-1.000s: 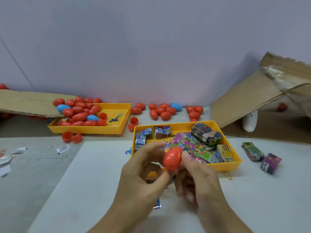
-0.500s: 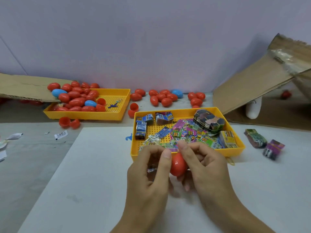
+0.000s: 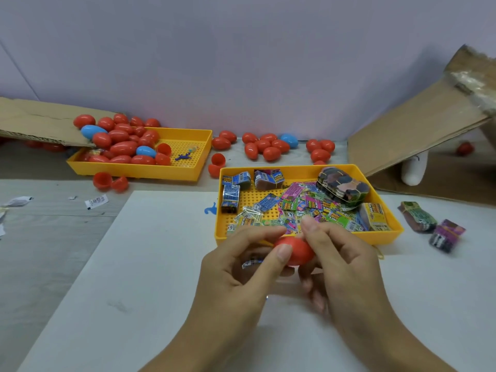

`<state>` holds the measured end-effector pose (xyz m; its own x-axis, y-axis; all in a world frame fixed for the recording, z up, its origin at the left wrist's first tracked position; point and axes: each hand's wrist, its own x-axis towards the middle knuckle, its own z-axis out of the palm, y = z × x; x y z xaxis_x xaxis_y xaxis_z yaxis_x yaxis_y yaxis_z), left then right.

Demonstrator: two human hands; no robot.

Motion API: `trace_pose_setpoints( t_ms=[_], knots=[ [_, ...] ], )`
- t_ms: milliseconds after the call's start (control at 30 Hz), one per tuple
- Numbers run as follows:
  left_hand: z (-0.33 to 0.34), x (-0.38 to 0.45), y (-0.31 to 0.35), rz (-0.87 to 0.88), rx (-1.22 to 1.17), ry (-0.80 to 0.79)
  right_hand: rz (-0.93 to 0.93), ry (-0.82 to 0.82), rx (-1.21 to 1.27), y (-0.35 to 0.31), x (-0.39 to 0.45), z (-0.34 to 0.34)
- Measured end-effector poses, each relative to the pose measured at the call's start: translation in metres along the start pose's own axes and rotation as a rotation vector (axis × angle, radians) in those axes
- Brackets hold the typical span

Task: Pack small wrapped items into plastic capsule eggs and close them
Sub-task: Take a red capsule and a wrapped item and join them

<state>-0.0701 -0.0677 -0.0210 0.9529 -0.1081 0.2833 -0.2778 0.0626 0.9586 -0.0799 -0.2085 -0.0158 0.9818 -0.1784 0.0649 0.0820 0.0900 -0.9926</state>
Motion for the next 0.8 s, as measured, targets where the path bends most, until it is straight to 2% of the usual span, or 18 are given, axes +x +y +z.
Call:
trace_pose_setpoints(
  t_ms=[100,267,400,500,600,800],
  knots=[
    [-0.002,0.001,-0.002,0.086,0.007,0.001,0.021,-0.038,-0.063,-0.002,-0.001,-0.003],
    [-0.004,0.002,-0.007,0.084,-0.070,-0.056,0.036,-0.069,0.023,-0.004,-0.002,-0.008],
    [-0.005,0.003,-0.004,-0.060,-0.084,-0.011,-0.009,-0.066,0.086,-0.004,-0.003,-0.009],
    [-0.007,0.007,-0.001,-0.195,-0.184,-0.091,-0.052,-0.078,0.030,-0.003,-0.005,-0.009],
    [-0.008,0.010,0.001,-0.253,-0.253,-0.107,-0.117,-0.104,-0.037,-0.001,-0.006,-0.008],
    [-0.005,0.006,0.002,-0.149,-0.199,-0.068,-0.192,-0.159,-0.031,-0.002,-0.008,-0.008]
  ],
)
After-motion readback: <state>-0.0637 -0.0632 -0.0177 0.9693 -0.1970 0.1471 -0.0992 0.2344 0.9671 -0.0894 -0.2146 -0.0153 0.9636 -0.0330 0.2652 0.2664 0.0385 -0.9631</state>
